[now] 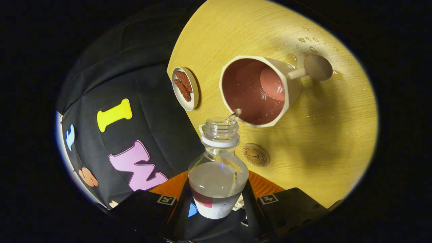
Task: Take the bottle from table, then pour the juice into the cup, finally place the bottle on the coaster
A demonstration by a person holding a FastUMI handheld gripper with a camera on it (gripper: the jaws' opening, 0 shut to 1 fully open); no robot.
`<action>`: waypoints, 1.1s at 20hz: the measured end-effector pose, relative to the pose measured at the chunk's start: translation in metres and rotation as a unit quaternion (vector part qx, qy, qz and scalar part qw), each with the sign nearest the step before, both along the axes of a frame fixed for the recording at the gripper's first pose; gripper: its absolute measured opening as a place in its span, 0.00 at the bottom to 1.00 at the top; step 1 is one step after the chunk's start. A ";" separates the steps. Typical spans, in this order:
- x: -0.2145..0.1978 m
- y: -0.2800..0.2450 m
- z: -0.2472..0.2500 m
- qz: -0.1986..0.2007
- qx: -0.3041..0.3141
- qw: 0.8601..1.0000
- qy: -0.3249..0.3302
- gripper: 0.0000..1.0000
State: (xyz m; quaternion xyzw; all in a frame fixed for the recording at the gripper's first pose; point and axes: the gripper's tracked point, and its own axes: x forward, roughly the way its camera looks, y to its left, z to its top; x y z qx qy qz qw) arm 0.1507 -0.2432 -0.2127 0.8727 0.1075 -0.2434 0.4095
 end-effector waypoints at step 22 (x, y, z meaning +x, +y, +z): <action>0.014 -0.017 0.020 -0.087 0.156 0.984 -0.029 0.73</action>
